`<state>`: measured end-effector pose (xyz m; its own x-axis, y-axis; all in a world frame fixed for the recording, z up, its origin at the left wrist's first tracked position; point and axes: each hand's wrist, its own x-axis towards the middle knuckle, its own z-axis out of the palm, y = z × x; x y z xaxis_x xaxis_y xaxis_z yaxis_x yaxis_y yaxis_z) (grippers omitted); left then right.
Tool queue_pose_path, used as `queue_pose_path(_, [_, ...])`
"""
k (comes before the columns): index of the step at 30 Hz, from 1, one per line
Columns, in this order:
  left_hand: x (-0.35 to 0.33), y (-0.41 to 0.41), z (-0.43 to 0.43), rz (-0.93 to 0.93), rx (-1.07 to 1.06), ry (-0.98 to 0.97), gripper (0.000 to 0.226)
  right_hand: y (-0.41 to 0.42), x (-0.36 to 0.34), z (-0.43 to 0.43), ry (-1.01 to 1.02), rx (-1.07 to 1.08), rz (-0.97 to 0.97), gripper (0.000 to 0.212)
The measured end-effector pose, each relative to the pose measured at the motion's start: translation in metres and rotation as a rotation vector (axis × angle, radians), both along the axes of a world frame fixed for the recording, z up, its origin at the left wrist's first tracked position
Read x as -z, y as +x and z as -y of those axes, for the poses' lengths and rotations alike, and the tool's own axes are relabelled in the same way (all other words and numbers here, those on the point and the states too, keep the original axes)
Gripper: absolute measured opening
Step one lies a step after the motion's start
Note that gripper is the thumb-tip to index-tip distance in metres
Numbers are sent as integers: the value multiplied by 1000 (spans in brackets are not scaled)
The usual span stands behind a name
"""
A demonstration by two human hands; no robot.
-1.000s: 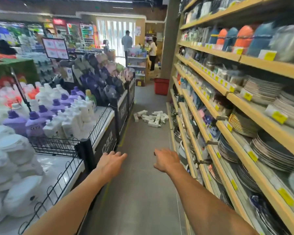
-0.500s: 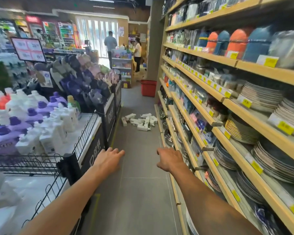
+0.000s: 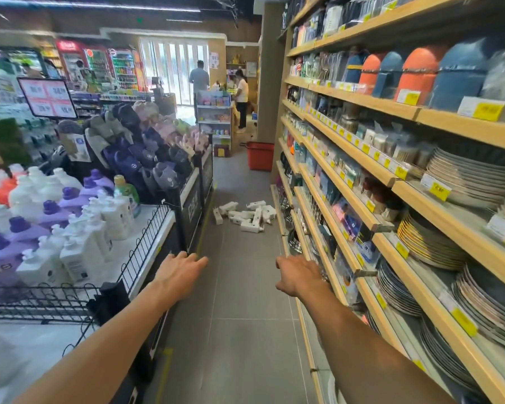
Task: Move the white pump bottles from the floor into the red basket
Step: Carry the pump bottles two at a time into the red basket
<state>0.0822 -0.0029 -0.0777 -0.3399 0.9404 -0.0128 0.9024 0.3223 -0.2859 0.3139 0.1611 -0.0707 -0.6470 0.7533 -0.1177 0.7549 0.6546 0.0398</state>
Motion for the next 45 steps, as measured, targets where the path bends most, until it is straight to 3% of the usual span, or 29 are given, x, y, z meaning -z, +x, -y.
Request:
queue_pose_path(24, [9, -127, -119, -56, 113, -33, 53, -135, -8, -93, 46, 32, -10, 41])
queue_pose_path(45, [-5, -222, -265, 8, -47, -17, 52, -250, -11, -265, 73, -99, -100, 40])
